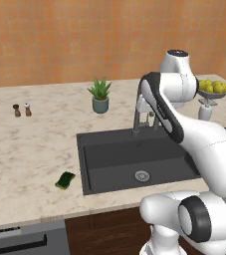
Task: Pick the pan and sponge and place them into the sink. Then turn on the water.
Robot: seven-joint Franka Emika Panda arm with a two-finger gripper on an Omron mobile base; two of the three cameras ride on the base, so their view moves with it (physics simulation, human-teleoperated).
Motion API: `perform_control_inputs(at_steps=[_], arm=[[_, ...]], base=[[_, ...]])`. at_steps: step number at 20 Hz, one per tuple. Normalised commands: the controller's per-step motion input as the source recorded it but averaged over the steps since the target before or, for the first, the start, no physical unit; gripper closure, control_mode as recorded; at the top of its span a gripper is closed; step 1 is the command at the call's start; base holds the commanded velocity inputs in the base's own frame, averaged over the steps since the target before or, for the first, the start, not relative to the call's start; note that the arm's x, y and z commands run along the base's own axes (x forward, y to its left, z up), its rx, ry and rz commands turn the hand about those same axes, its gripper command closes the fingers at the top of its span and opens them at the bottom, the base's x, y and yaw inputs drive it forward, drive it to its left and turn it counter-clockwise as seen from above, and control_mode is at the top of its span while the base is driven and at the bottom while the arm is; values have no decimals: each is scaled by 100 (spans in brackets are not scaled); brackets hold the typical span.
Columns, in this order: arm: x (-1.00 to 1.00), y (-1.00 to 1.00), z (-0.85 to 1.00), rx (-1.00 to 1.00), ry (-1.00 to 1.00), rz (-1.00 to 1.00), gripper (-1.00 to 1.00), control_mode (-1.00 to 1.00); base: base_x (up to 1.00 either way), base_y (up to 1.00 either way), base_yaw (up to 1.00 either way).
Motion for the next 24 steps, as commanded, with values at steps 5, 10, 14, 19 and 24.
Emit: perform_control_inputs(at_steps=[5, 10, 14, 19, 24], arm=[[-7, -21, -9, -1, -1, 0, -100, -100], [-4, -98, -26, 4, -10, 0, -100, -100], [0, -100, -44, -11, -2, 0, -100, -100], [0, -65, -65, -24, 0, -1, -100, -100], [0, -30, -15, -18, 3, -8, -100, -100]], base=[[0, 0, 0], [0, 0, 0], [0, 0, 0], [0, 0, 0], [0, 0, 0]])
